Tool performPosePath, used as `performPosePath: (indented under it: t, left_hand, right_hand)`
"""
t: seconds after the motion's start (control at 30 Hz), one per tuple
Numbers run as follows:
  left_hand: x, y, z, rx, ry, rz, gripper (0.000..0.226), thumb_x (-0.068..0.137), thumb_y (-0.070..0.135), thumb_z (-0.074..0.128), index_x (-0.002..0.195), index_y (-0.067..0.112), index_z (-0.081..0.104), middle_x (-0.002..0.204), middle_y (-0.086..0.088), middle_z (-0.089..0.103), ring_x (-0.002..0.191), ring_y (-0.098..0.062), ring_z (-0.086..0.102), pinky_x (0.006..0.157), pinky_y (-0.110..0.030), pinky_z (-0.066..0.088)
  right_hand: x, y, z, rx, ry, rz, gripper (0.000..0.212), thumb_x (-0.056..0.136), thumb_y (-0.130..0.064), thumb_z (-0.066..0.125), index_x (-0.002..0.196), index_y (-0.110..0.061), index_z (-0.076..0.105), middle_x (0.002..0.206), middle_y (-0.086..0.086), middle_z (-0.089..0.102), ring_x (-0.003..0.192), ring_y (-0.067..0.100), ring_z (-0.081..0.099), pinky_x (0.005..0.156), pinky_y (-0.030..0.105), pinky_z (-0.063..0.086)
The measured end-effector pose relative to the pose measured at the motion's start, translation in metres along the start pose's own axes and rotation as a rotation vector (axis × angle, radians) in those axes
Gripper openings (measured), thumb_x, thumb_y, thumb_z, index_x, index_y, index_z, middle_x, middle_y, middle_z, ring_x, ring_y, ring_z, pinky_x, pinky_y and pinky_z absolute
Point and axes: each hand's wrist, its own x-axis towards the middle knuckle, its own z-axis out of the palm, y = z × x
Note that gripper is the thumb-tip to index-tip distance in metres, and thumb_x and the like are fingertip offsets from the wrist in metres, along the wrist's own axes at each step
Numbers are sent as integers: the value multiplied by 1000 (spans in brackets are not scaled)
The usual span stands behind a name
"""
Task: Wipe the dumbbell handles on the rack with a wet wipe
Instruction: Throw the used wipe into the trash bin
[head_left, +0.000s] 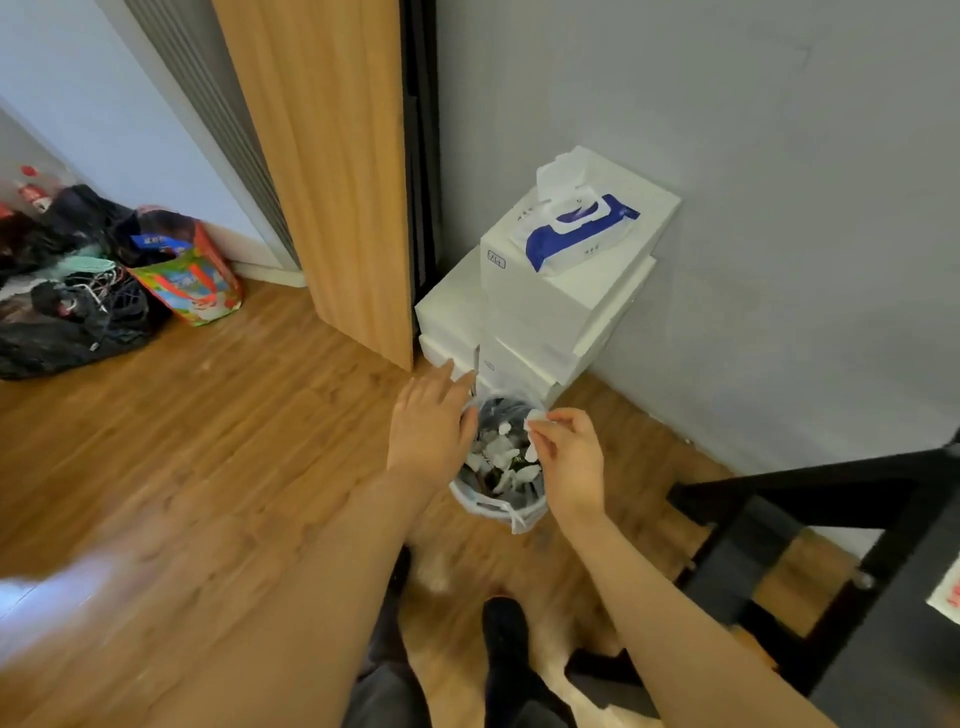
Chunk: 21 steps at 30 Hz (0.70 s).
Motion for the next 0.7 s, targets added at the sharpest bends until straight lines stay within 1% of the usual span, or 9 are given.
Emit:
performPosePath:
  t: [0.1,0.17,0.23,0.3,0.43,0.5,0.57,0.6,0.7]
  left_hand:
    - [29,-7,13,7,-146,42,62,95,46,25,138,14,56,142,-16,53,128,-36,49,108,-51,37]
    - [44,-11,19,9,-211,85,55,96,42,34,138,13,55,138,-18,55,123,-40,52,103,-51,41]
    - [56,-20,28,50,-274,142,49,101,35,42,147,19,45,146,-14,48,129,-36,47,107,-48,37]
    - [68,-34,38,62,-319,194,51,102,36,42,151,25,35,153,-7,40,135,-30,41,111,-46,32]
    - [80,-66,54,58,-416,203,56,100,45,28,154,28,29,160,-2,28,144,-25,31,117,-43,25]
    - [80,-80,62,70,-449,184,64,97,54,17,155,30,24,161,-1,27,145,-24,29,118,-41,23]
    - [79,-88,70,89,-474,182,80,86,63,1,156,30,22,162,0,24,146,-22,27,118,-38,21]
    - [79,-91,75,97,-486,184,85,82,63,-4,156,30,22,163,2,22,146,-21,26,117,-37,19]
    - [81,-89,89,107,-517,181,86,80,61,-5,156,29,23,163,2,20,146,-20,27,116,-38,22]
  right_hand:
    - [17,6,12,53,78,26,12,86,-10,66,78,-18,63,88,6,57,84,17,58,81,31,49]
    - [27,14,18,74,144,36,12,88,-8,64,79,-17,62,86,6,55,82,17,56,77,29,49]
    - [36,23,25,91,184,59,11,89,-8,63,80,-15,60,83,6,52,80,17,52,75,29,47]
    - [46,37,30,74,228,43,9,89,-10,63,82,-13,60,81,4,51,78,15,51,73,28,45]
    - [69,69,34,-130,287,-29,4,93,-10,60,93,-6,63,75,-21,55,69,-6,52,63,9,44]
    - [78,86,34,-172,308,-11,5,94,-10,60,93,-8,63,74,-23,56,70,-5,52,62,9,44]
    - [84,98,34,-229,315,-9,6,95,-11,59,95,-8,64,81,-21,57,76,-2,52,65,7,43]
    - [88,105,33,-340,317,-42,8,95,-11,59,97,-7,65,88,-19,58,80,-1,51,67,5,41]
    - [99,122,26,-651,263,-162,16,92,-11,61,107,-8,68,118,6,57,99,9,51,81,0,34]
